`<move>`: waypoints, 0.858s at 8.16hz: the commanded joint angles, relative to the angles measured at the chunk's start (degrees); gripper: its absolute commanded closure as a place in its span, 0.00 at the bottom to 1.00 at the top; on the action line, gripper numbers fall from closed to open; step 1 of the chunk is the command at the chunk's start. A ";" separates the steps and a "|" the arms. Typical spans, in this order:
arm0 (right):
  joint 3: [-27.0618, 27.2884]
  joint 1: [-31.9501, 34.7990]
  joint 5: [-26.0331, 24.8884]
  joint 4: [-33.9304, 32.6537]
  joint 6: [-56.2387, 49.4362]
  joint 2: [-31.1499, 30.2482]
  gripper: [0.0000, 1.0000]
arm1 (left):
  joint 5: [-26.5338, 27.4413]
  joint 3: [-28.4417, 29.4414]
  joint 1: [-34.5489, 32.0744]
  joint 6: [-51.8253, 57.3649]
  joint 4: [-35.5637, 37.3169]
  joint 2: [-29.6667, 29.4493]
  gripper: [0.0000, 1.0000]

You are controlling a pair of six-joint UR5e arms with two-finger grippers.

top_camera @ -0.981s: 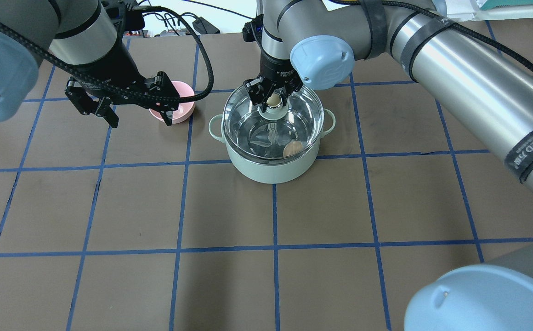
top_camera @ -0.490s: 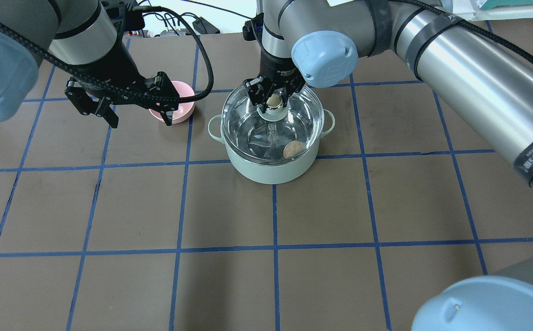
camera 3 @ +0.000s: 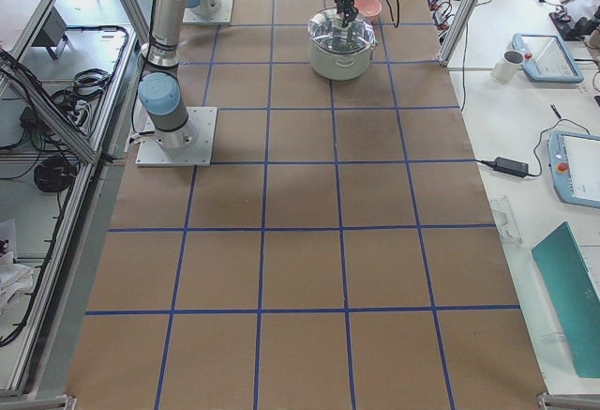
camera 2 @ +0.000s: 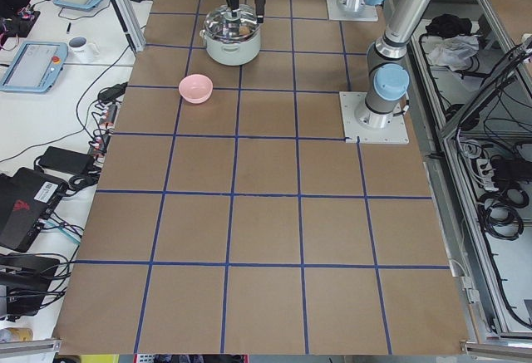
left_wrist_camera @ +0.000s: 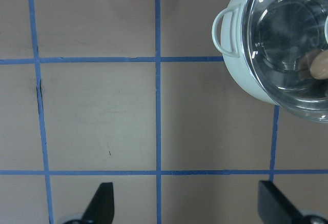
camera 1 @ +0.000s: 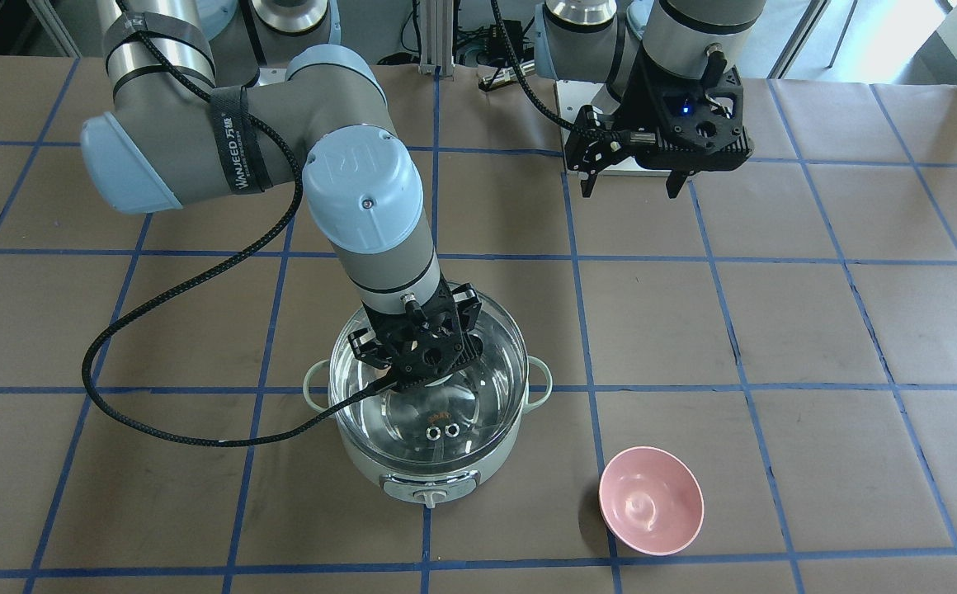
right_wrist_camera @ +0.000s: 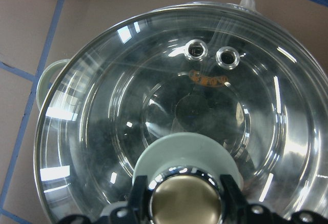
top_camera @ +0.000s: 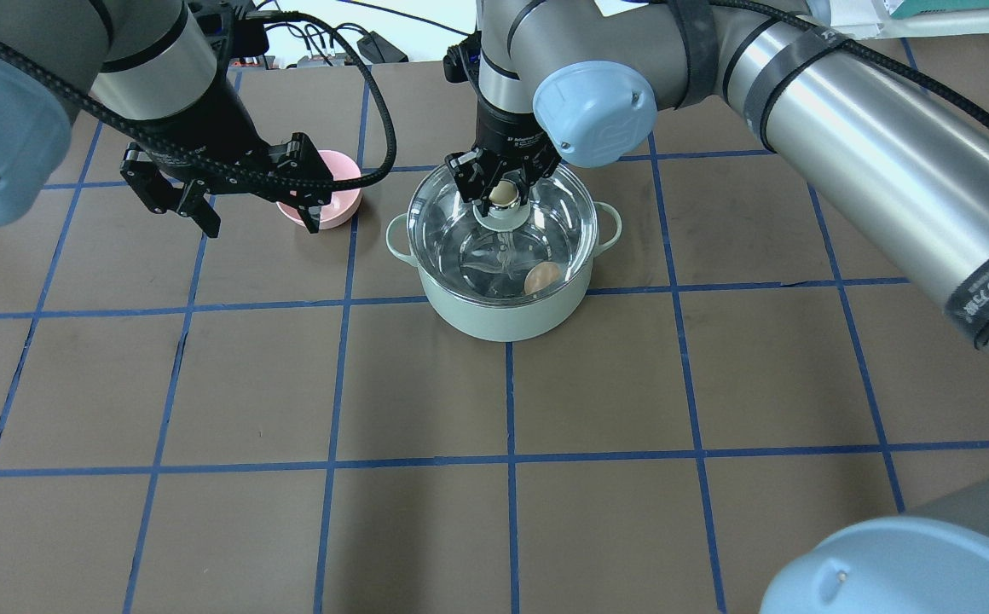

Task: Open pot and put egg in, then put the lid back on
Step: 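Lower the glass lid onto the pot with the right gripper and settle it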

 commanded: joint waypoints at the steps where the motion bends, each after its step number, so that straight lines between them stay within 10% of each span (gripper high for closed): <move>1: 0.09 0.04 -0.06 -0.62 -0.06 0.48 1.00 | 0.03 0.00 0.00 0.00 -0.02 0.00 0.00; 7: 0.09 0.04 -0.33 -0.80 -0.32 1.01 1.00 | -0.06 0.00 0.00 0.00 0.07 0.00 0.00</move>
